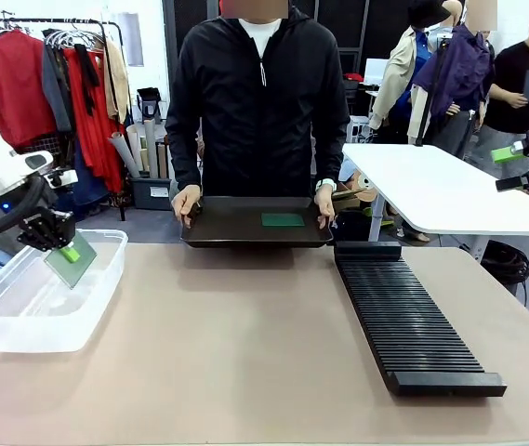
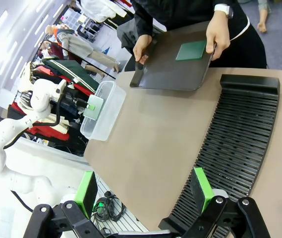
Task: Sort PCBs into racks and boxes based on the side picked up.
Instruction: If the short side of the Blank PCB is picked up, insert it into the PCB Rack ; if the long side is picked up, place it in the Organizing box, then pick up the Blank PCB handed by the Human.
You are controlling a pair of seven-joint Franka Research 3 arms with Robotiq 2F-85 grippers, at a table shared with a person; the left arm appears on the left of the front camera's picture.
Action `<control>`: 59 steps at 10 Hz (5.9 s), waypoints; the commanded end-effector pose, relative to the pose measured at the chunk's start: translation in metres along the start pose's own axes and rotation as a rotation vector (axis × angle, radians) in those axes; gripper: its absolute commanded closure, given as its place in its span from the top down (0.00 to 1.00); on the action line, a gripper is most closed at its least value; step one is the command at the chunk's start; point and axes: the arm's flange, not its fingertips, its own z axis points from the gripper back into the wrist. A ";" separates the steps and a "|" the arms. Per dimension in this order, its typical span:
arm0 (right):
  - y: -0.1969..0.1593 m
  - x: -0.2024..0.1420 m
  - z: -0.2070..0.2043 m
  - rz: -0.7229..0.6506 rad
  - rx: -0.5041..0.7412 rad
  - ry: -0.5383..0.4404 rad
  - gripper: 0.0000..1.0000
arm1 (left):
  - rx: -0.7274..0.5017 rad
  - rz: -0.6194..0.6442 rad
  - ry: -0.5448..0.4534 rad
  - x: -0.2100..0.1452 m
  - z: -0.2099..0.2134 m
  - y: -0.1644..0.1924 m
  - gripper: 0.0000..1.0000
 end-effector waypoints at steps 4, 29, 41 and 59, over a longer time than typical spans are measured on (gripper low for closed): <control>0.002 0.001 0.000 0.006 -0.007 0.007 1.00 | -0.063 0.018 -0.001 -0.006 -0.025 0.030 0.00; 0.002 0.001 0.000 0.006 -0.007 0.007 1.00 | 0.200 0.113 0.097 0.006 0.004 -0.008 1.00; 0.002 0.001 0.000 0.006 -0.007 0.007 1.00 | 0.076 0.088 0.038 0.009 0.008 0.000 1.00; 0.002 0.001 0.000 0.006 -0.007 0.007 1.00 | -0.829 -0.192 -0.238 0.003 0.055 -0.009 1.00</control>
